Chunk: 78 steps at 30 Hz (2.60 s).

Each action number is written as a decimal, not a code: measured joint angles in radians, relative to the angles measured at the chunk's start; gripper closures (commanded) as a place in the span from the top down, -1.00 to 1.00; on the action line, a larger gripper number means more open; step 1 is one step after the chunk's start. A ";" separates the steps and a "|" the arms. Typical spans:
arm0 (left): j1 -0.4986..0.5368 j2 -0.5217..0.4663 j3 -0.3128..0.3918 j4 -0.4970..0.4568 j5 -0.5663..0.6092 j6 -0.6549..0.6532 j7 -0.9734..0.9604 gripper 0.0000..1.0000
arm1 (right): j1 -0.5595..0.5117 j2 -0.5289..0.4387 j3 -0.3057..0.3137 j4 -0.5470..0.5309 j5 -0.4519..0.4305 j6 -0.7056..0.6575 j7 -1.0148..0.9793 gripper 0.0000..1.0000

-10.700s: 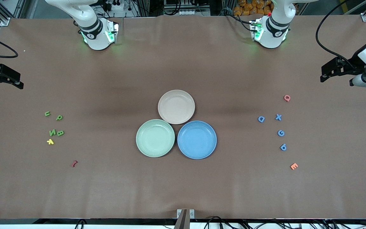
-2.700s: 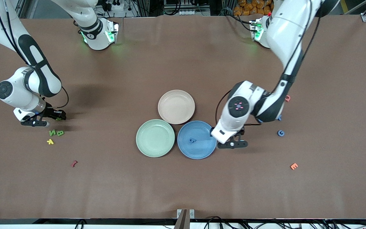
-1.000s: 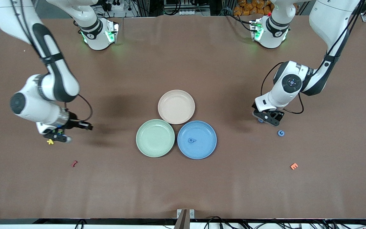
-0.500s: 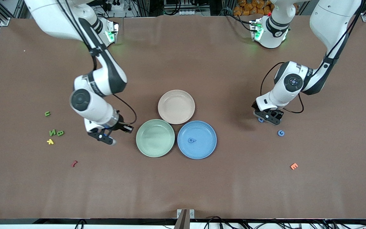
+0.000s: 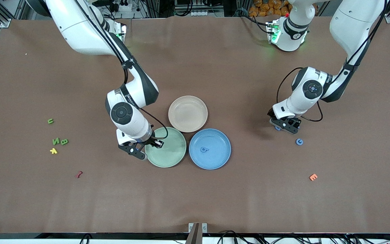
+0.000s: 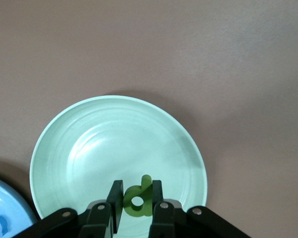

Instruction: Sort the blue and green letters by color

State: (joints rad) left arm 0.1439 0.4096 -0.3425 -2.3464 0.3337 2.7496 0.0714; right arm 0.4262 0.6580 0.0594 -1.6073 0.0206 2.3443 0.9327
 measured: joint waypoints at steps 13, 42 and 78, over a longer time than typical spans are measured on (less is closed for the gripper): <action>0.001 -0.006 -0.002 0.006 0.000 0.004 -0.045 -0.83 | 0.019 0.051 -0.001 0.043 -0.028 -0.001 0.035 1.00; -0.126 0.029 -0.088 0.231 0.000 -0.008 -0.637 -0.96 | -0.062 -0.119 -0.038 0.048 -0.084 -0.257 -0.203 1.00; -0.510 0.275 0.055 0.577 0.000 -0.016 -1.020 1.00 | -0.558 -0.357 -0.050 -0.369 -0.109 -0.049 -1.216 1.00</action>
State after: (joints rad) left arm -0.3662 0.6850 -0.2877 -1.7693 0.3337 2.7331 -0.9486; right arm -0.1323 0.3007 0.0095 -1.9765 -0.0884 2.2950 -0.2834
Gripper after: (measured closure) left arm 0.357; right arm 0.000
